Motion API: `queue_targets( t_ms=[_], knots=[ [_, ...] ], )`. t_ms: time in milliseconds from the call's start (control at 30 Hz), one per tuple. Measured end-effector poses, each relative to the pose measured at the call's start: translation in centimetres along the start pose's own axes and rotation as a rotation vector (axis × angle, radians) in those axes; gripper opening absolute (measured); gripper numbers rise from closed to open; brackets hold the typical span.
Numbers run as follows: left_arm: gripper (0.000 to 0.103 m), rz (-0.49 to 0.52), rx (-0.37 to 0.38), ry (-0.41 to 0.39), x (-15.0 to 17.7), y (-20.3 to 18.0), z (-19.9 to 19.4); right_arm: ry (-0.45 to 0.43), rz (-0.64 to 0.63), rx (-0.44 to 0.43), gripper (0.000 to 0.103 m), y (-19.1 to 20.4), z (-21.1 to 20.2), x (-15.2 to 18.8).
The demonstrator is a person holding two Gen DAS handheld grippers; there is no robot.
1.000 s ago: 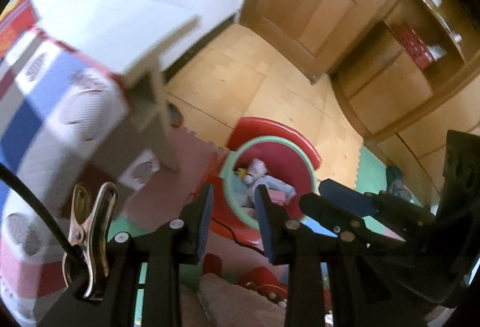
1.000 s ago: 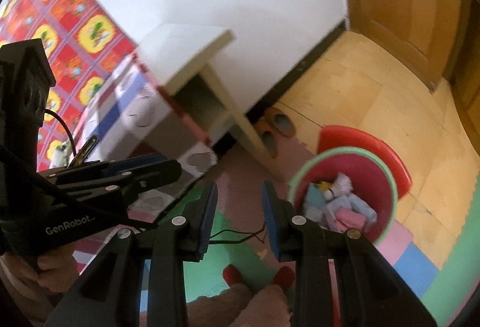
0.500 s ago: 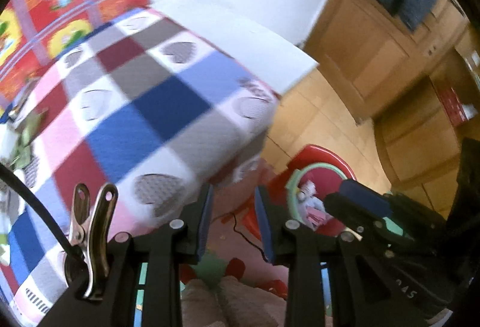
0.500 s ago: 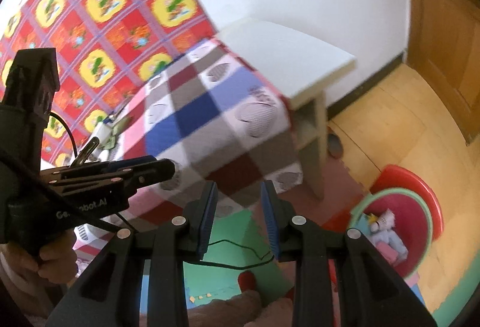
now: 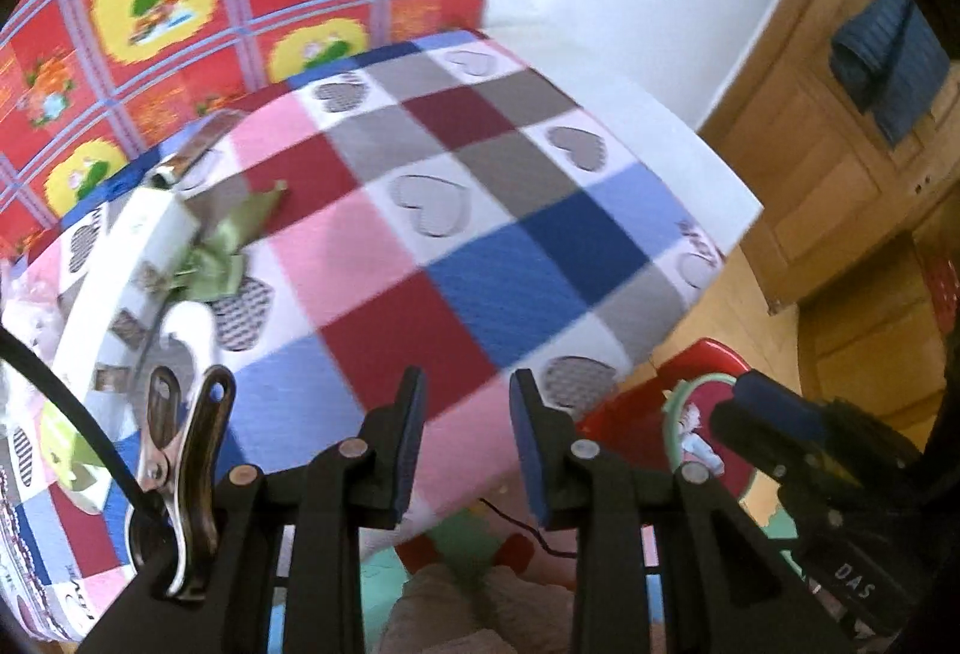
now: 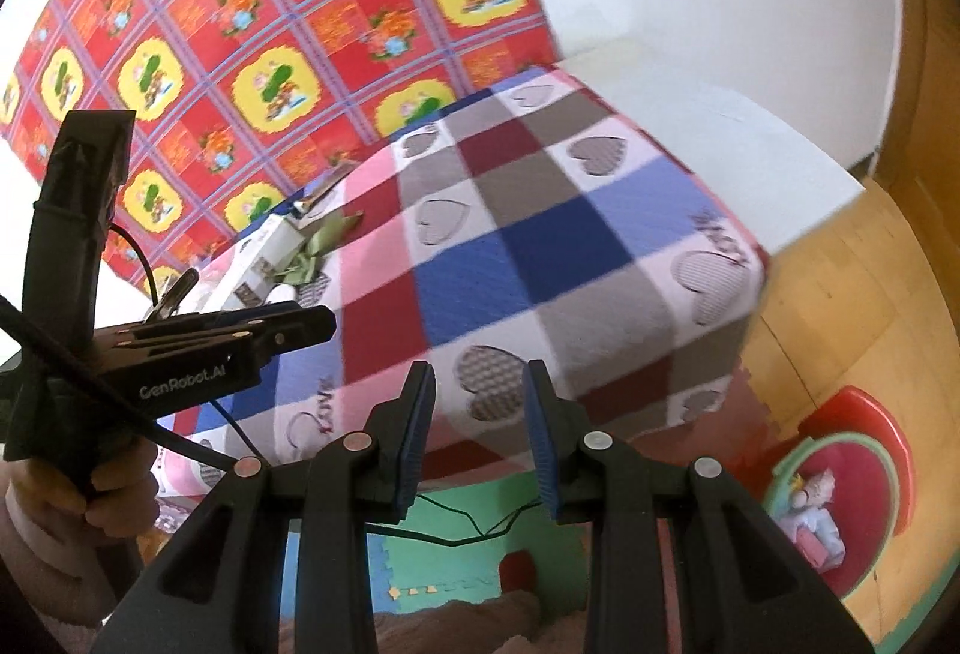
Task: Collect trash
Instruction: 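Move both open grippers back from the bucket to the quilt, then lower the right gripper to the green ribbon while the left lowers to the white cutout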
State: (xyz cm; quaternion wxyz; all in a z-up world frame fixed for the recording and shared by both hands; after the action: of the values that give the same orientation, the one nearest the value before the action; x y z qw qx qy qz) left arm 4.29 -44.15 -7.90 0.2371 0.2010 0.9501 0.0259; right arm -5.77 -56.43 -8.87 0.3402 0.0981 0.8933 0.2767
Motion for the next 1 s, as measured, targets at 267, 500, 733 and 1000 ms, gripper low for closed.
queue_targets(
  t_ms=[267,500,733,1000],
  knots=[
    [0.029,-0.041,-0.029,-0.004,-0.3,5.3,0.5,0.005,-0.044,-0.024,0.031,3.7,2.8,-1.5],
    [0.031,-0.077,-0.066,-0.002,0.0,8.4,0.6,0.020,-0.072,-0.060,0.031,6.0,5.0,-2.1],
    [0.041,-0.164,-0.132,0.035,0.4,11.1,2.2,0.085,-0.139,-0.074,0.035,6.9,7.3,-3.3],
    [0.049,-0.284,-0.157,0.099,0.0,13.2,4.0,0.194,-0.217,-0.141,0.036,6.4,11.5,-6.0]
  ],
)
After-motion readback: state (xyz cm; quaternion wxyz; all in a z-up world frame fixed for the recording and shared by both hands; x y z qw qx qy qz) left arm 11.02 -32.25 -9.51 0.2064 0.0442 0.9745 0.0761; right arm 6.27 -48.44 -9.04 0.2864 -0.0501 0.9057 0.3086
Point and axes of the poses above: each gripper's, at about its wrist camera, not at the fingertips, and z roughly the way its jaws point, y to its left, x to its underside, the point moved 2 cm from there along z, roughly the way its jaws point, and after that the axes turned 15 degrees about -x, right-handed, at the moved point
